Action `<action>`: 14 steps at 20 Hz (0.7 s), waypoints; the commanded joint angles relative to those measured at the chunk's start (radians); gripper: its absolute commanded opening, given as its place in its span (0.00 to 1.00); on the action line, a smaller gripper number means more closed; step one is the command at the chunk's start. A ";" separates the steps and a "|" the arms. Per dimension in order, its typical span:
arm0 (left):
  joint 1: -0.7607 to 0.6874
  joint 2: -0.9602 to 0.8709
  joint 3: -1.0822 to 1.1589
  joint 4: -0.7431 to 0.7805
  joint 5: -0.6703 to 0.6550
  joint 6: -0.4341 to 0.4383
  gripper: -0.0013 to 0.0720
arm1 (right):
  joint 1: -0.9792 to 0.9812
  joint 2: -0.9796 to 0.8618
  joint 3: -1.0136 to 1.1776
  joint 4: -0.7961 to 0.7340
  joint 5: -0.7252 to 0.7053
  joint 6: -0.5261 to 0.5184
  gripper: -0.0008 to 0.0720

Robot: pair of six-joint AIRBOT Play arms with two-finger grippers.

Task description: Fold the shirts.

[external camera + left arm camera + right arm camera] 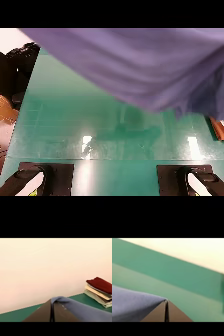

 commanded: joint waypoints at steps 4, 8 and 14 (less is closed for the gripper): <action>0.001 -0.027 -0.293 0.036 -0.106 0.000 0.05 | 0.106 -0.122 -0.168 0.005 0.259 0.074 0.03; 0.001 -0.110 -0.614 0.129 -0.166 0.004 0.05 | 0.242 -0.195 -0.495 0.005 0.120 0.073 0.03; 0.001 -0.202 -0.880 0.282 -0.159 0.016 0.05 | 0.341 -0.201 -0.789 0.006 0.029 0.074 0.03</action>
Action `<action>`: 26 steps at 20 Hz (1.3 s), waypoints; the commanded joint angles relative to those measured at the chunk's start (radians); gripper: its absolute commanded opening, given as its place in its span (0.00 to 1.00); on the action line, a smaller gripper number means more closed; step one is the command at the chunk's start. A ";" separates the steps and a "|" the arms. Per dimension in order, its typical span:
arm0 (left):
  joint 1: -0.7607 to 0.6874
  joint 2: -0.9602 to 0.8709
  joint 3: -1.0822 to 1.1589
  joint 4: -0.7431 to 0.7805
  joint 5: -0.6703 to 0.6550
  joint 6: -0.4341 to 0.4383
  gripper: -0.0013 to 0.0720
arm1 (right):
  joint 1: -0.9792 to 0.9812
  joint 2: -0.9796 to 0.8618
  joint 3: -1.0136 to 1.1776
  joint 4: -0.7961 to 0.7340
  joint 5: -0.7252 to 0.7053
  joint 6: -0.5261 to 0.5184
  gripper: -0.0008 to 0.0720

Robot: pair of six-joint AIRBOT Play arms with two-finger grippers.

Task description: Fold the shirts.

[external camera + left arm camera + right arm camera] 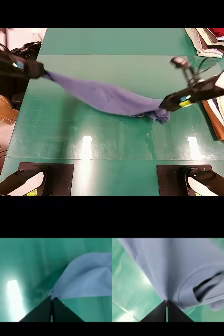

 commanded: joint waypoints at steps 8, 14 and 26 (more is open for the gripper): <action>0.000 -0.041 -0.115 0.066 0.025 0.005 0.05 | -0.021 -0.034 0.024 0.002 -0.075 -0.003 0.72; 0.000 -0.041 -0.115 0.051 0.039 -0.004 0.05 | 0.011 -0.386 0.260 0.003 -0.089 -0.139 0.70; 0.000 -0.041 -0.115 0.050 0.043 -0.004 0.05 | 0.059 -0.895 0.665 0.105 0.009 -0.140 0.62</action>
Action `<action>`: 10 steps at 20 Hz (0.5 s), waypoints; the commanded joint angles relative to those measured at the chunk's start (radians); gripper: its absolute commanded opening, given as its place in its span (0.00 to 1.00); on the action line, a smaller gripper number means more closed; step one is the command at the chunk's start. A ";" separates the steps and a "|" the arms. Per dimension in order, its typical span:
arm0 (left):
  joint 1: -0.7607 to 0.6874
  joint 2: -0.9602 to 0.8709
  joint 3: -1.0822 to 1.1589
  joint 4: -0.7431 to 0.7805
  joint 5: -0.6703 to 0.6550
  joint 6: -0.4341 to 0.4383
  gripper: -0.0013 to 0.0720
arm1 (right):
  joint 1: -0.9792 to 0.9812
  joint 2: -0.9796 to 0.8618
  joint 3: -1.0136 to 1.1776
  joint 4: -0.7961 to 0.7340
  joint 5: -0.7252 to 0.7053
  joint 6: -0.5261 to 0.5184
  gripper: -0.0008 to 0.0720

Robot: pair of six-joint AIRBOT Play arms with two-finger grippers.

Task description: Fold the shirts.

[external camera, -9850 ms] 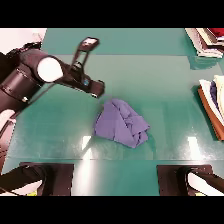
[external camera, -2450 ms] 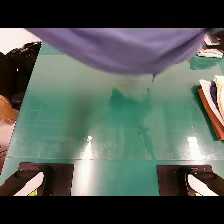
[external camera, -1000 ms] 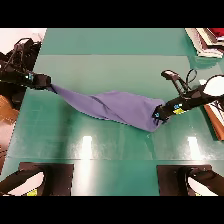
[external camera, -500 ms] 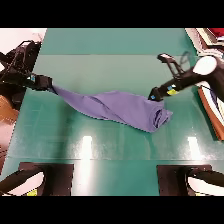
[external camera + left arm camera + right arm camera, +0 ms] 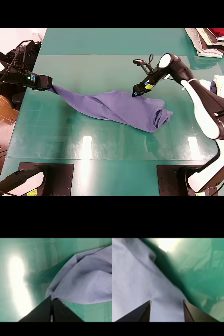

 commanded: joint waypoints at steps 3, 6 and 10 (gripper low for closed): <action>0.000 0.000 0.000 0.000 0.003 0.000 0.05 | 0.003 -0.070 0.073 0.037 0.039 -0.003 0.27; 0.000 0.000 0.000 -0.001 0.001 0.000 0.05 | 0.004 -0.070 0.073 0.039 0.051 -0.037 0.03; 0.000 0.016 0.010 0.007 -0.002 -0.007 0.05 | -0.006 0.011 0.073 -0.008 0.012 -0.034 0.03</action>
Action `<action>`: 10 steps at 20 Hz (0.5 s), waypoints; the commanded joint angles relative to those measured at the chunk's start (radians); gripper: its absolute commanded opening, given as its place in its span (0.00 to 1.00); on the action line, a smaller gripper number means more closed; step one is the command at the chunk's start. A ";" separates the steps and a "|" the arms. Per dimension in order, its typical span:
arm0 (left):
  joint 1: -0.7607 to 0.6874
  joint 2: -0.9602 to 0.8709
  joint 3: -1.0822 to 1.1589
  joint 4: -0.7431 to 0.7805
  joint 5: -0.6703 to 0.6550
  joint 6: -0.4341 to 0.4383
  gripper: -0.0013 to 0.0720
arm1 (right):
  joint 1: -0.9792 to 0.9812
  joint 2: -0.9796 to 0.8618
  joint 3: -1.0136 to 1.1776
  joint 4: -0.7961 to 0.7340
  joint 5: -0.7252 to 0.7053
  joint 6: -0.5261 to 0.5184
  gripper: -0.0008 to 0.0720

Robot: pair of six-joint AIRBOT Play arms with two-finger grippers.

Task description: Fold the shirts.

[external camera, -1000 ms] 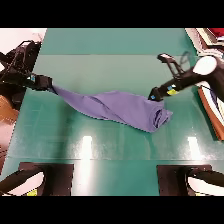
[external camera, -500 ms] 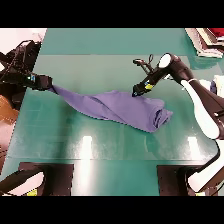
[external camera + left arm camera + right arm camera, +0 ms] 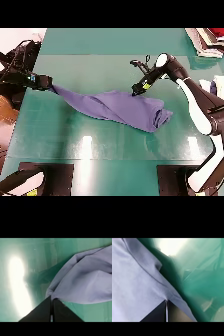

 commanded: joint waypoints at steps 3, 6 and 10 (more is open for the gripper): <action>0.000 0.074 0.111 0.014 0.004 -0.006 0.05 | -0.046 0.233 0.003 -0.093 -0.115 -0.005 0.03; 0.000 0.150 0.296 0.010 0.007 -0.008 0.05 | -0.101 0.443 0.003 -0.098 -0.174 -0.005 0.03; 0.000 0.254 0.536 0.010 0.077 -0.008 0.05 | -0.160 0.712 0.003 -0.098 -0.283 -0.005 0.03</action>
